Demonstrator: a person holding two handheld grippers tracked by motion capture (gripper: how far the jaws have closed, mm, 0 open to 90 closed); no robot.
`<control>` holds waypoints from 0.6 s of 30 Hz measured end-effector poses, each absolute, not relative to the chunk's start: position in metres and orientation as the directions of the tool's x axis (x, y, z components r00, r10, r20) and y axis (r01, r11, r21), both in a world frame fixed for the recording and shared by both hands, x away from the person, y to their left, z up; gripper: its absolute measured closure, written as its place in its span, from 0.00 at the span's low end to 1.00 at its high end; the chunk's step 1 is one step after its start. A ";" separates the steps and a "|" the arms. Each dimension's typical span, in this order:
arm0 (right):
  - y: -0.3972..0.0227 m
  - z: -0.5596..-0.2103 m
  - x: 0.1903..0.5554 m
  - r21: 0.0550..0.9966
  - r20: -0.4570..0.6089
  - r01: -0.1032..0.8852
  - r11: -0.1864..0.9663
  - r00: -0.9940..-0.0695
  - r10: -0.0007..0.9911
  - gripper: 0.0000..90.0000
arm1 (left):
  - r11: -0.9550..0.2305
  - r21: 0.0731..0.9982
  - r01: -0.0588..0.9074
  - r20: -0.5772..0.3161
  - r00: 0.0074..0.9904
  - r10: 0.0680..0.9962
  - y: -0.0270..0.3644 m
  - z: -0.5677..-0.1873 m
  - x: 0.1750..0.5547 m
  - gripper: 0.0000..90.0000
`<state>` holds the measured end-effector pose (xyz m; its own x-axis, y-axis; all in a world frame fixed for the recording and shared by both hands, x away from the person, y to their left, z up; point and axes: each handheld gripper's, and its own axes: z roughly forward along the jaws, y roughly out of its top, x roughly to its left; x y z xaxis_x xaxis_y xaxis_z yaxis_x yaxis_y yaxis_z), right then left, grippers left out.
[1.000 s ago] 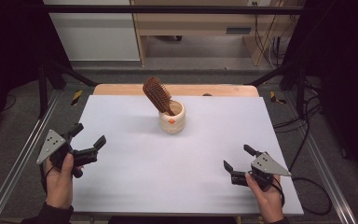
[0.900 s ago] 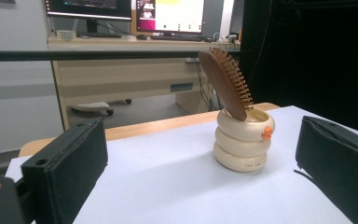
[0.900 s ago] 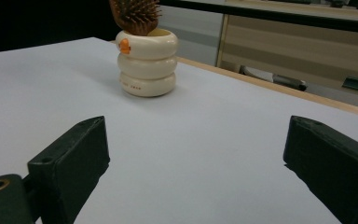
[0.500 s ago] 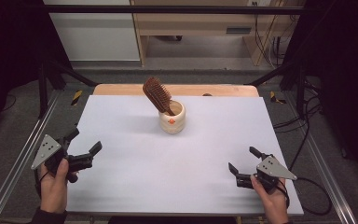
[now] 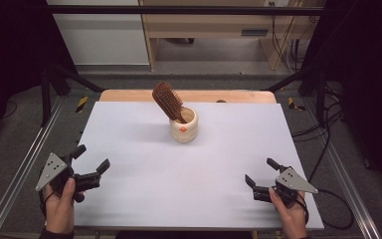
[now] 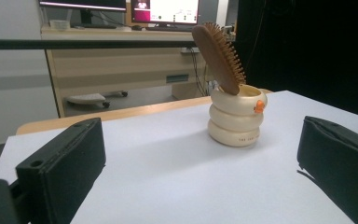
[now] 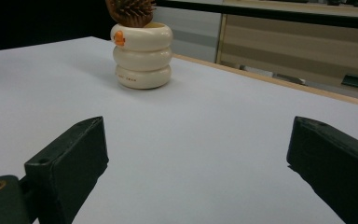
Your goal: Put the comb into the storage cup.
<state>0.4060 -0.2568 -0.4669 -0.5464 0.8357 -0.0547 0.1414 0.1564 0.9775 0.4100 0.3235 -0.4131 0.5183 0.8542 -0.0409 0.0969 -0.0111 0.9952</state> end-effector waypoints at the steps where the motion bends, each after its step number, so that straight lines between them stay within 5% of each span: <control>1: -0.257 -0.467 0.406 0.978 -0.054 0.140 0.155 -0.547 0.836 0.06 | -0.008 0.995 0.096 -0.043 0.517 0.855 0.324 -0.415 0.409 0.01; 18: -0.254 -0.470 0.407 0.980 -0.034 0.146 0.138 -0.559 0.828 0.05 | -0.019 0.991 0.131 -0.052 0.517 0.854 0.319 -0.442 0.405 0.01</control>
